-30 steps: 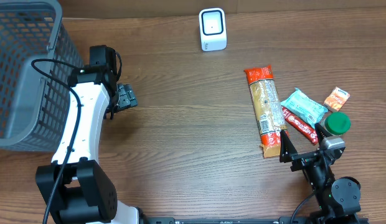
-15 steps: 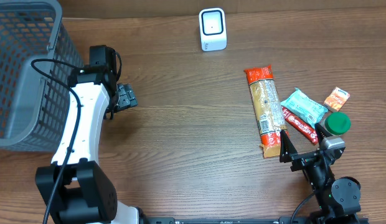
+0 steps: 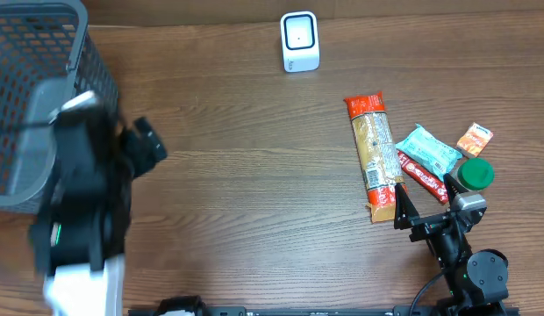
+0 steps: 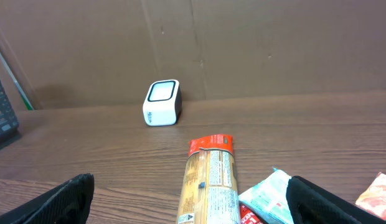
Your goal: Scan the item barcode
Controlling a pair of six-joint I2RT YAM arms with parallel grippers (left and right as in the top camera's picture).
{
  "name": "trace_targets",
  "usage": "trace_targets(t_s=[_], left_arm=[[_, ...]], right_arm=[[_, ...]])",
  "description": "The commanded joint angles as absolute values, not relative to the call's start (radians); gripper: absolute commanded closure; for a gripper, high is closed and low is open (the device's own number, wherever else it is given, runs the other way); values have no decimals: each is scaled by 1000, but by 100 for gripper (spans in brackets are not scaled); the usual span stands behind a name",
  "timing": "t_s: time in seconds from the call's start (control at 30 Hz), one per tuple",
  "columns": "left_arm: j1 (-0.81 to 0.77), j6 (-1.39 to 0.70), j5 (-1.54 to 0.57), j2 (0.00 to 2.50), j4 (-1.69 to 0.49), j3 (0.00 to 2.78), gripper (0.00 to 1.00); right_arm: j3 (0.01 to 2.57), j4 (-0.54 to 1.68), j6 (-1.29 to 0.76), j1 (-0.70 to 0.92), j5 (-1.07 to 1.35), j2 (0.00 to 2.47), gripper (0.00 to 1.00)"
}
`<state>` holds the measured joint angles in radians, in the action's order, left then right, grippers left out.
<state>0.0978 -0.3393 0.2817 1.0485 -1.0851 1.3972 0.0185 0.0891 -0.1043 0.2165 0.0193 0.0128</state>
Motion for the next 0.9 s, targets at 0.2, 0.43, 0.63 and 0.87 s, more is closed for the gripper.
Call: trace_targets(t_s=[0.2,0.43,0.63,0.87], left_arm=[[91,-329,392,835,-1089,1407,0],[91,-328,392,794,-1094,1385,0],[91,-372,383,677,-1054,1251,0],[91,-401,199,439,-529,902,0]], right_arm=[[8,83,-109,212,20,3,0],[8,84,-109,212,20,3,0],[8,83,-109,212,20,3,0],[8,84,-109,212,20,3,0]])
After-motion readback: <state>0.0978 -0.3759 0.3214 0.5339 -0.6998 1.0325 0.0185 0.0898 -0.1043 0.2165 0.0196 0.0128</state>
